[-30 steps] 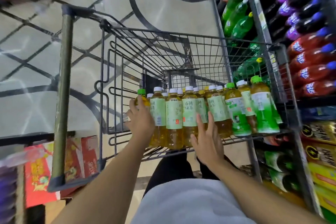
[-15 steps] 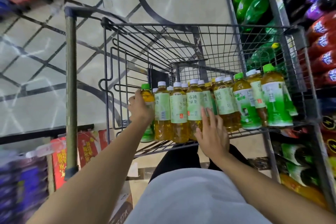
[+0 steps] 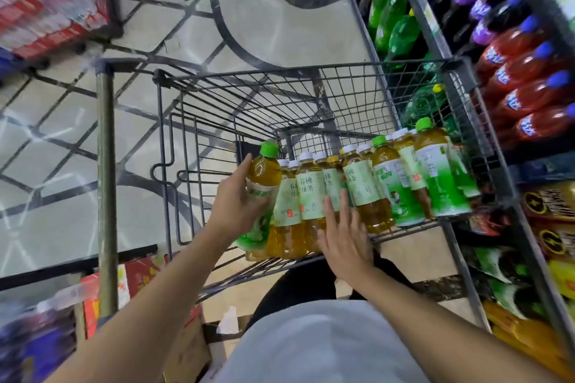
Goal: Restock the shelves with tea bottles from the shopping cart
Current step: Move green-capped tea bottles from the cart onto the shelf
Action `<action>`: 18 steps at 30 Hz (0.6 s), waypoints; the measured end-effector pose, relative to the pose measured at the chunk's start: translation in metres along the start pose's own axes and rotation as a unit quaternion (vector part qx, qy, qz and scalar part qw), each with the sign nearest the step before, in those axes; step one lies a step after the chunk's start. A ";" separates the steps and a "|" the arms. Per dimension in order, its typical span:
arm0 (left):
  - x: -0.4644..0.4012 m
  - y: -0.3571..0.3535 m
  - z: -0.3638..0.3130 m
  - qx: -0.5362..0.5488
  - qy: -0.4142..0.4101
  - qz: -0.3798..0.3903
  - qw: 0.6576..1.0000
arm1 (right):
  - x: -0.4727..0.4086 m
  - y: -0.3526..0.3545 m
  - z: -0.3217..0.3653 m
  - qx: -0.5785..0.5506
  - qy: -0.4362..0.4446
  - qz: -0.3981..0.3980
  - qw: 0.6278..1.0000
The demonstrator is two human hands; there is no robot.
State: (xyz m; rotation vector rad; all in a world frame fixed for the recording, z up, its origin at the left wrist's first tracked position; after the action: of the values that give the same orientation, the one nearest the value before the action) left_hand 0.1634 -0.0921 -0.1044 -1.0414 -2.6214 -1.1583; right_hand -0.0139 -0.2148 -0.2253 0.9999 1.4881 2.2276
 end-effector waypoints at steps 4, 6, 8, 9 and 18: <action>0.001 -0.033 -0.013 0.090 0.015 0.055 0.994 | 0.000 0.007 -0.001 -0.040 -0.007 0.017 0.999; 0.003 -0.056 -0.014 0.146 0.030 0.075 0.986 | -0.003 0.018 -0.007 -0.102 -0.036 0.031 0.994; 0.000 -0.074 -0.010 0.186 0.048 0.066 0.979 | -0.009 0.036 -0.026 -0.164 -0.075 0.028 0.983; -0.002 -0.080 -0.014 0.198 0.052 0.053 0.977 | -0.013 0.045 -0.038 -0.178 -0.088 0.028 0.980; -0.020 -0.120 -0.014 0.192 0.069 0.012 0.979 | -0.077 0.085 -0.134 -0.189 -0.147 0.016 0.971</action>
State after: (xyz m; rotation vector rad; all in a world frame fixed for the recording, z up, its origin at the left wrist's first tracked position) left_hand 0.1017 -0.1703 -0.1761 -0.8763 -2.5685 -0.6510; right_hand -0.0375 -0.3892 -0.2108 1.1644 0.8859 2.1555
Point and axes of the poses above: each hand's wrist, its own x-axis away from the middle knuckle, its own y-axis out of the back of the hand, z = x × y, the point moved 10 cm from there along -x, towards the middle knuckle, and after that the axes turned 13 degrees about -y, right-handed, at the moved point
